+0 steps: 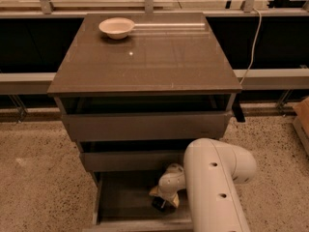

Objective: Pick rxbar chocolate from bottom drawer and place on counter

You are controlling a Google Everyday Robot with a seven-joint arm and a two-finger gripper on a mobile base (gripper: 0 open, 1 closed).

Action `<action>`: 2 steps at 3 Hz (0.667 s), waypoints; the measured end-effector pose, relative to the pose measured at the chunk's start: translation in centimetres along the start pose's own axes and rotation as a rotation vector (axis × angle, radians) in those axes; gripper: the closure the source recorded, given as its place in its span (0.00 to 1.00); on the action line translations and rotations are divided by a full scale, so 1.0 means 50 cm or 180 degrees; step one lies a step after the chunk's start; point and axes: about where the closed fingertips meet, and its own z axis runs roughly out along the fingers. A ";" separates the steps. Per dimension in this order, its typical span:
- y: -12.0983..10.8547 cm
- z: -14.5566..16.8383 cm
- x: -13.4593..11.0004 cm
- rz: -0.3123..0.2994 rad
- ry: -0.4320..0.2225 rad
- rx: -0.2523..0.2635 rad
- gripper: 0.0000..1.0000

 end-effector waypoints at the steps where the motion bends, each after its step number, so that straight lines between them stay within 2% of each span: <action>1: -0.018 0.029 0.007 0.0092 -0.0016 -0.0028 0.30; 2: -0.030 0.052 0.008 0.0155 -0.0094 -0.0062 0.30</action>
Offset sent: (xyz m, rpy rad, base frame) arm 0.0237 0.0219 -0.0347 0.0009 0.0715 -0.0636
